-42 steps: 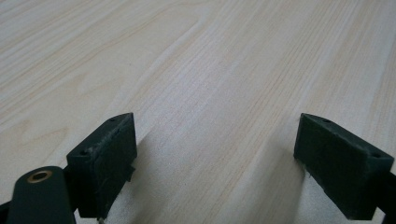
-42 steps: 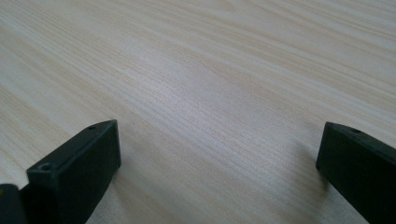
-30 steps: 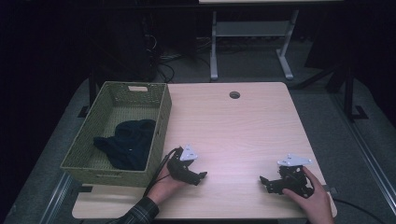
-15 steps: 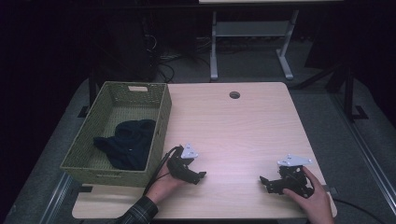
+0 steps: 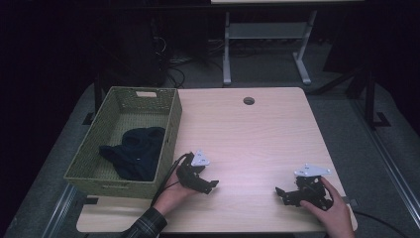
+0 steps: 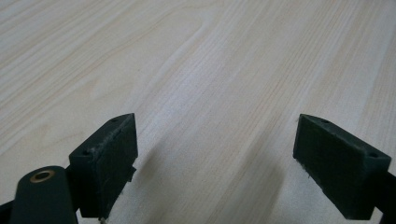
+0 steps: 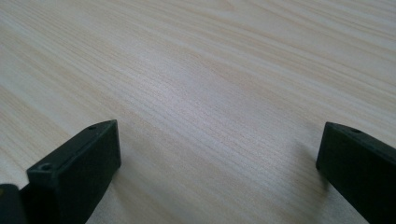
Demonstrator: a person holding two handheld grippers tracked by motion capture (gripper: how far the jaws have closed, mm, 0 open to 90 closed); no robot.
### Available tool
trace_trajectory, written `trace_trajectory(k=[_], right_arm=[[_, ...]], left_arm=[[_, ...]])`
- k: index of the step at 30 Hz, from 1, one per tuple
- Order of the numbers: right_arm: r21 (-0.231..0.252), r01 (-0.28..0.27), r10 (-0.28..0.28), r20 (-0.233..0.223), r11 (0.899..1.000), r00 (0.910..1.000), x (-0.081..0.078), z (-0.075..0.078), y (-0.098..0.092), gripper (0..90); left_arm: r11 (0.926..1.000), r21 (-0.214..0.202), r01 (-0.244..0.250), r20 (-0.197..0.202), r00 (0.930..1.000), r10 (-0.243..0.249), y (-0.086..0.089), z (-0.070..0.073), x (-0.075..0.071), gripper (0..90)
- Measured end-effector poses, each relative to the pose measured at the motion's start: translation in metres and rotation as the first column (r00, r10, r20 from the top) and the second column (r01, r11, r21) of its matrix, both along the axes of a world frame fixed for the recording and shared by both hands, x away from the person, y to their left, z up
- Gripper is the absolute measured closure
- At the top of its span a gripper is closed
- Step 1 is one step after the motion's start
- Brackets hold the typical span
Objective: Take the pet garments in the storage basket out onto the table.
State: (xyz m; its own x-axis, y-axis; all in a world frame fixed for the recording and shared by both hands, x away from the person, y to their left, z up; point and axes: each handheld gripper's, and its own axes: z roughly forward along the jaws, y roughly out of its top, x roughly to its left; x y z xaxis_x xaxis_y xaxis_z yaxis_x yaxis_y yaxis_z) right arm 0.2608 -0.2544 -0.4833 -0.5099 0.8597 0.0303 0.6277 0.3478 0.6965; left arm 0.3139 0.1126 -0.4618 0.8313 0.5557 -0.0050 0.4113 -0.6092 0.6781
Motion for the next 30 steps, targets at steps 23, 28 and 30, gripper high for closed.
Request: trace_trajectory(k=[23, 28, 30], right_arm=[[0.0, 0.0, 0.0, 0.001, 1.0, 1.0, 0.0, 0.0, 0.0, 0.0], [0.0, 0.0, 0.0, 0.001, 1.0, 1.0, 0.0, 0.0, 0.0, 0.0], [-0.001, -0.001, 0.001, 0.001, 1.0, 1.0, 0.0, 0.0, 0.0, 0.0]], left_arm=[[0.9998, -0.02, 0.003, 0.005, 1.0, -0.003, 0.002, 0.017, 0.002, 13.4], [0.9996, -0.026, 0.006, 0.004, 1.0, -0.006, 0.002, 0.02, 0.003, 13.5], [0.9997, -0.022, 0.009, 0.004, 1.0, -0.009, 0.001, 0.021, 0.003, 13.5]])
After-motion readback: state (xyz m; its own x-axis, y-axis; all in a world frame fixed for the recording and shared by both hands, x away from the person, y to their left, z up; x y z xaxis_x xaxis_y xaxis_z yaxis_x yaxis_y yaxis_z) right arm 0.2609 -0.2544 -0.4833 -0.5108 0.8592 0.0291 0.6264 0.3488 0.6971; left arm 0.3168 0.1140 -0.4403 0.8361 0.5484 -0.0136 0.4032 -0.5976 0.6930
